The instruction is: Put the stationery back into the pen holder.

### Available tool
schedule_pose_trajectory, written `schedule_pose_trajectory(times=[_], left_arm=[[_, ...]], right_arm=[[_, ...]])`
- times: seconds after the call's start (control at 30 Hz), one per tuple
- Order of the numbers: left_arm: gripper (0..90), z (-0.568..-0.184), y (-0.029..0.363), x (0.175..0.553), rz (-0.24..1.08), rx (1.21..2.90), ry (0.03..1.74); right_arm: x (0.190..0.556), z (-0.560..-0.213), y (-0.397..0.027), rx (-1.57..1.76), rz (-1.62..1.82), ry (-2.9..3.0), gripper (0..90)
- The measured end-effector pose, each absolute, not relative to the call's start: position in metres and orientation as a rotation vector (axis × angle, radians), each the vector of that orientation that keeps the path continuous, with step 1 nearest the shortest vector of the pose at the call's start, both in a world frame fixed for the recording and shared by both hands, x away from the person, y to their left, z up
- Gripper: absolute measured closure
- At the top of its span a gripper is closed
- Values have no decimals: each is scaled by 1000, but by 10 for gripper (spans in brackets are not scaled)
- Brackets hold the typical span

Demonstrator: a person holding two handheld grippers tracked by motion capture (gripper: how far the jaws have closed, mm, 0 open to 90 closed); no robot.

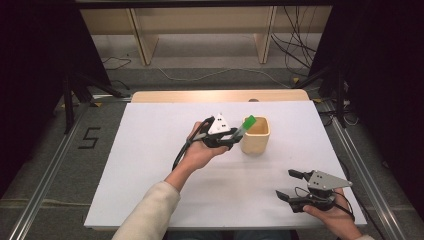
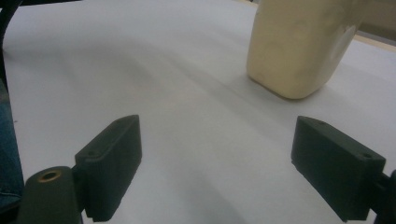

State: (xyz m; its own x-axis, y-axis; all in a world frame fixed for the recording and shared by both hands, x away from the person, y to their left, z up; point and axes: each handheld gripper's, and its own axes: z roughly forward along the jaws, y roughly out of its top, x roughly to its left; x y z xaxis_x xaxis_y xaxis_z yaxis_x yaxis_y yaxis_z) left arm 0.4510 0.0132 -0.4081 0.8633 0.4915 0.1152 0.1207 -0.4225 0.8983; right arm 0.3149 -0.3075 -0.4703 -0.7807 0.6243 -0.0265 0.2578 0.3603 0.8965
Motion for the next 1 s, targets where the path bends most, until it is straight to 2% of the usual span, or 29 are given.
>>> schedule_pose_trajectory(times=[1.0], left_arm=[[660, -403, 2, 454, 489, 1864, 477]], right_arm=[[314, -470, -308, 779, 1394, 2267, 169]])
